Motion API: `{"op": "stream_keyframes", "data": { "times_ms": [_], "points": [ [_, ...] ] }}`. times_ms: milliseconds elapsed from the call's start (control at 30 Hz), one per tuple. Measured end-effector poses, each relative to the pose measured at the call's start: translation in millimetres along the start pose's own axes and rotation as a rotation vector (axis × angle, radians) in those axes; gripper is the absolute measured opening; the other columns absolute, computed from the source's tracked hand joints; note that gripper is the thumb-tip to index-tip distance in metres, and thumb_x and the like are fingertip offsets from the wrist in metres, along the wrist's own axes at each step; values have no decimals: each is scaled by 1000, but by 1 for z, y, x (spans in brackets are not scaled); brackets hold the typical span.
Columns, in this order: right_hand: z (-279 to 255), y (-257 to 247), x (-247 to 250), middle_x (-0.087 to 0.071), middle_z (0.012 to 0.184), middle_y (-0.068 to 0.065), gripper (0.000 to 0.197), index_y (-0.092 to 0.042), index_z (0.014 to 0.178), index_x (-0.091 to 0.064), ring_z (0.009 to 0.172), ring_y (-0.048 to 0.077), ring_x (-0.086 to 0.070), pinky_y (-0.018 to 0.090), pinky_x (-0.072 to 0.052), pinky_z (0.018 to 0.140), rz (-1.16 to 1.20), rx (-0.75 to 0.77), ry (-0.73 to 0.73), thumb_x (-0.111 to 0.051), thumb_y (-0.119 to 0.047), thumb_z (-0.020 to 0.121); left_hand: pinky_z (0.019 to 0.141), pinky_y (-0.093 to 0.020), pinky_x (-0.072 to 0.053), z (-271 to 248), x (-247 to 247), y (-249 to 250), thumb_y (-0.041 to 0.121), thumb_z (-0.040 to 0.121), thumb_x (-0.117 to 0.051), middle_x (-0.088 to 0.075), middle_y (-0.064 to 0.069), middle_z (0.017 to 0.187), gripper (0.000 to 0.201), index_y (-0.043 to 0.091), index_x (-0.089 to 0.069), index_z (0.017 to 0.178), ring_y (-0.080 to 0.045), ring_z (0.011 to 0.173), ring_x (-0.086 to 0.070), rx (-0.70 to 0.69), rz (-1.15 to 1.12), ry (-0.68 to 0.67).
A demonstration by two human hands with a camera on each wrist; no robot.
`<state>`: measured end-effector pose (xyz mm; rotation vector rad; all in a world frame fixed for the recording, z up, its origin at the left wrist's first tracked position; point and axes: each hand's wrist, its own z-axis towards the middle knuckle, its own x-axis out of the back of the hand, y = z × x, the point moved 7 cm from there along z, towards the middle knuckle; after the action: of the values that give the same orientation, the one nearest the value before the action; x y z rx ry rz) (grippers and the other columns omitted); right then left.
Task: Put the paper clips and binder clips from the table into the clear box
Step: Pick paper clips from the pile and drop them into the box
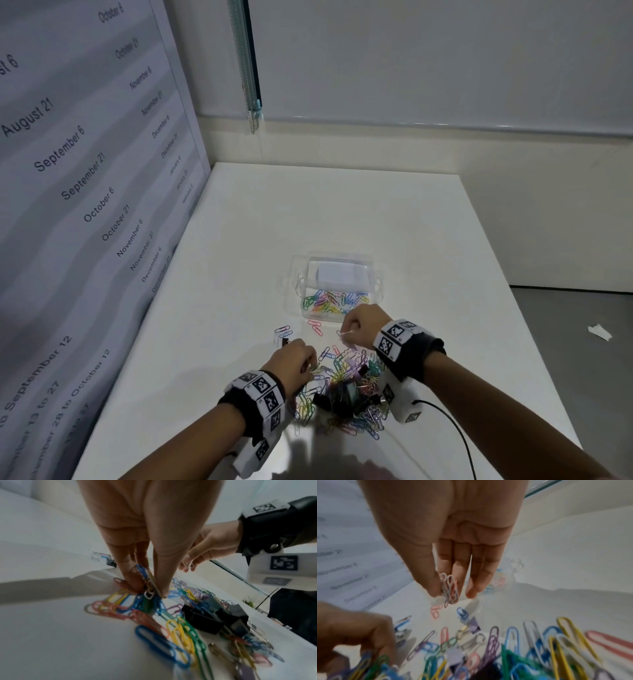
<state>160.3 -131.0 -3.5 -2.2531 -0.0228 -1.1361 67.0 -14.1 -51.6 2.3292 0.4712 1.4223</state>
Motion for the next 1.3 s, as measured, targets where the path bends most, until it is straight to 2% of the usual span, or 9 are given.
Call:
{"op": "stream_keyframes", "data": {
  "times_ms": [267,433,567,700,800,967,1067,1167,1300],
  "points": [
    [1,17,21,-60,78,-9,16,-11,90,-73,60,-9,-45,8,-34,54,107,-40,77,-66,-23,82,73,-22,-45,15,17,0,14,84,-65,-62,-3,90,10,10,-65,93,-16,85,-59,69,-231,31],
    [3,25,36,-65,71,0,15,-9,89,-70,53,8,-57,13,-45,54,220,-103,153,-65,-22,83,59,-13,-49,31,53,10,8,88,-59,-62,-2,90,12,10,-64,99,-11,72,-60,112,-417,126],
    [6,27,50,-67,72,3,14,-9,92,-71,49,7,-57,10,-47,51,283,-128,251,-65,-16,82,75,-22,-50,52,83,19,4,89,-55,-66,-12,107,22,7,-65,108,-19,85,-60,100,-474,253],
    [6,25,52,-73,96,8,15,-13,94,-72,70,13,-61,14,-45,59,245,-128,278,-64,-12,82,52,-7,-48,70,92,21,-1,90,-53,-61,-13,104,22,0,-63,109,-15,67,-57,130,-607,270],
    [1,24,49,-73,97,9,16,-12,90,-73,72,11,-57,9,-39,55,179,-98,256,-59,-9,82,65,-12,-52,79,90,20,-8,92,-42,-59,-15,103,27,-6,-62,110,-14,75,-56,161,-729,240],
    [-11,35,29,-74,97,5,27,-13,86,-74,55,-4,-47,12,-39,59,-1,-47,138,-49,-5,81,66,-23,-50,78,78,12,-9,92,-36,-59,-22,111,35,-9,-48,126,-23,80,-56,297,-979,135],
    [-15,51,14,-71,106,3,21,-15,95,-71,82,12,-63,17,-41,72,-123,-63,17,-57,-9,80,98,-32,-45,72,85,13,0,93,-45,-56,-15,128,35,1,-51,128,-27,113,-56,210,-832,154],
    [-15,68,-2,-55,121,4,38,-20,116,-59,110,19,-54,20,-38,85,-241,-74,-96,-67,-18,78,88,-25,-47,55,88,24,1,91,-48,-61,-5,108,28,8,-60,116,-18,101,-57,73,-693,161],
    [-13,74,-18,-39,125,8,66,-24,129,-45,116,24,-46,29,-40,98,-255,-42,-149,-75,-22,70,81,-23,-49,29,55,30,14,82,-66,-56,5,97,31,16,-60,112,-6,82,-53,-2,-327,-36]
  ]
}}
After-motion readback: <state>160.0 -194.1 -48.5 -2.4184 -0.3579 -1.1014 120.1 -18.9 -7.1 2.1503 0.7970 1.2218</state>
